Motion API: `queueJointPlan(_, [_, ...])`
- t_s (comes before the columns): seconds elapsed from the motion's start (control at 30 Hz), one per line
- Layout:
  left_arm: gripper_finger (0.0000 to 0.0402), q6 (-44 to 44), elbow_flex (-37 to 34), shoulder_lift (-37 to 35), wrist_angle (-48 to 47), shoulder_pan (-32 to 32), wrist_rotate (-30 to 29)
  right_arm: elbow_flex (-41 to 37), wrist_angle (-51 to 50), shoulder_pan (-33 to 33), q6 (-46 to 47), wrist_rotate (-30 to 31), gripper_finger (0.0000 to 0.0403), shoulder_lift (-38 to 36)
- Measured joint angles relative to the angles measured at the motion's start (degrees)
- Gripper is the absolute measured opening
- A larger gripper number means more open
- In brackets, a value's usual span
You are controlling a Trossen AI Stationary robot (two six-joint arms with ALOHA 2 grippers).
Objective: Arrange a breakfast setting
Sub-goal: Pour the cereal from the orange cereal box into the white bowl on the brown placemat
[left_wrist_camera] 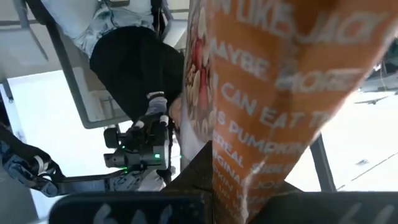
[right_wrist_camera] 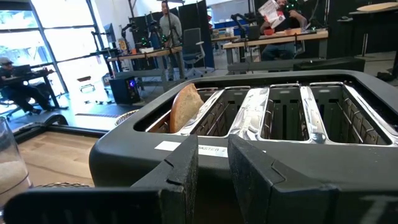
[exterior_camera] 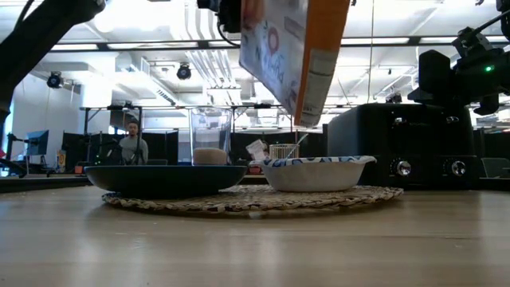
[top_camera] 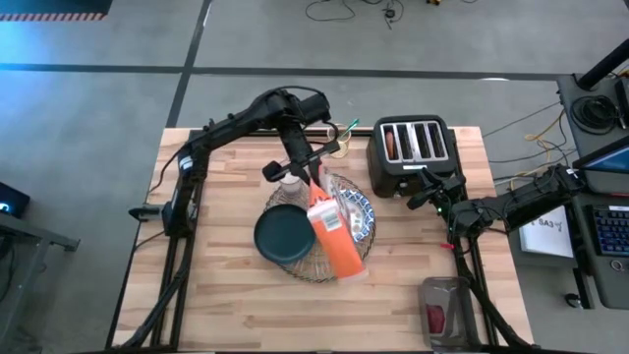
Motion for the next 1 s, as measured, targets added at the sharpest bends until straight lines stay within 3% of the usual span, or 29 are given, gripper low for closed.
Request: queueJointPlan(1.0, [0.0007,1.5,0.2,0.0,0.0,0.2,-0.3,0.0,0.0,0.0,0.0,0.0,0.0079,0.0])
